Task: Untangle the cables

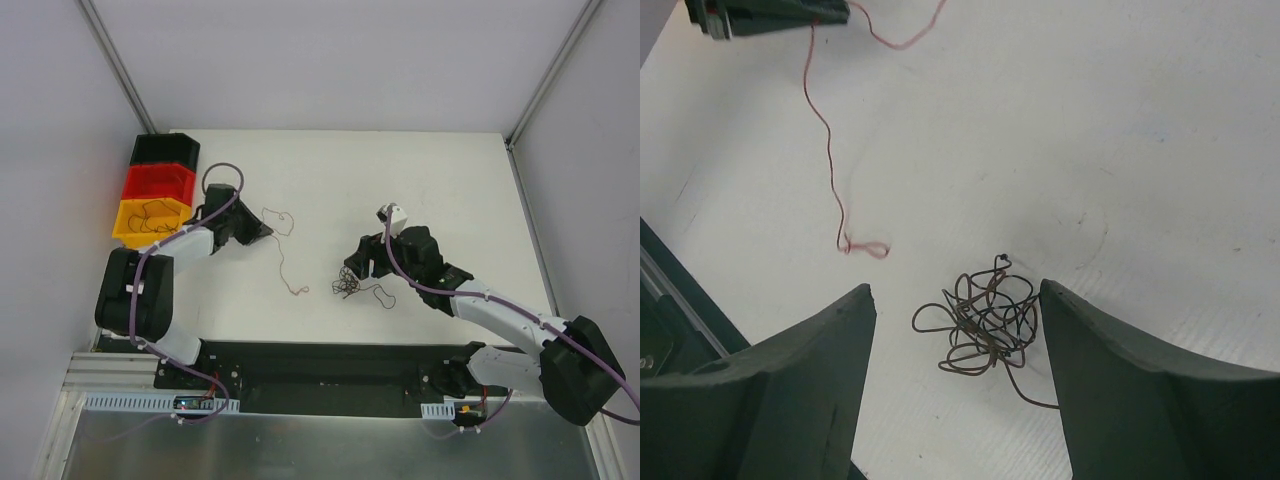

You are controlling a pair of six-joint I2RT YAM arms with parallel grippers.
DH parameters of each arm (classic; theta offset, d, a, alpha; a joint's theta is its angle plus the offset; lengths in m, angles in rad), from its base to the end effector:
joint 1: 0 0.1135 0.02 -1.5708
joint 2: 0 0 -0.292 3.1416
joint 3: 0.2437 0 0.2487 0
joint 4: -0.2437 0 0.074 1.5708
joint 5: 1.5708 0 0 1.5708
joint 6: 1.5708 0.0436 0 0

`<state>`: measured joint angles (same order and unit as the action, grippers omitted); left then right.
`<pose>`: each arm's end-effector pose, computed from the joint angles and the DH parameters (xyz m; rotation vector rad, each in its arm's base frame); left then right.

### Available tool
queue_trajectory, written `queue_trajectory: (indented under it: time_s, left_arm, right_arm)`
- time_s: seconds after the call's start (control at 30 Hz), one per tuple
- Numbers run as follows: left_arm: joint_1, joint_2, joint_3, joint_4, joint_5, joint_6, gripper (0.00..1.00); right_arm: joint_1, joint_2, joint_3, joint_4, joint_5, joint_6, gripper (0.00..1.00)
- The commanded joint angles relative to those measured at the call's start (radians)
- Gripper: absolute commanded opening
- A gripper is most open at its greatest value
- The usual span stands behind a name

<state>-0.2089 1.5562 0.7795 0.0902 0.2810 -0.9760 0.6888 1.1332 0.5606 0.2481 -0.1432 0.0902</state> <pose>0.3101 -0.0781 0.2056 -0.7486 2.2844 -0.9155 0.1834 0.1590 0.2603 -0.6692 1.8289 0.6598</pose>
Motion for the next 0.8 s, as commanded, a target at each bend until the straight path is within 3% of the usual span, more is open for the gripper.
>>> queue_trajectory:
  time_s: [0.0, 0.1, 0.27, 0.4, 0.57, 0.77]
  left_arm:
    - [0.097, -0.088, 0.134, -0.023, 0.056, 0.229, 0.00]
    - [0.149, -0.091, 0.263, -0.075, 0.072, 0.344, 0.00]
    - [0.232, -0.070, 0.475, -0.191, -0.106, 0.561, 0.00]
    - [0.298, -0.027, 0.628, -0.191, -0.166, 0.698, 0.00]
    - [0.407, 0.074, 0.796, -0.179, -0.141, 0.761, 0.00]
    - [0.519, 0.172, 0.847, -0.093, -0.126, 0.815, 0.00]
  right_arm:
    - [-0.008, 0.000, 0.024, 0.042, -0.015, 0.009, 0.69]
    - [-0.008, 0.010, 0.027, 0.039, -0.016, 0.009, 0.69]
    - [-0.012, 0.023, 0.033, 0.037, -0.027, 0.013, 0.69]
    - [-0.017, 0.031, 0.038, 0.037, -0.044, 0.023, 0.69]
    - [-0.021, 0.053, 0.044, 0.037, -0.070, 0.037, 0.69]
    - [-0.034, 0.068, 0.050, 0.039, -0.087, 0.043, 0.69]
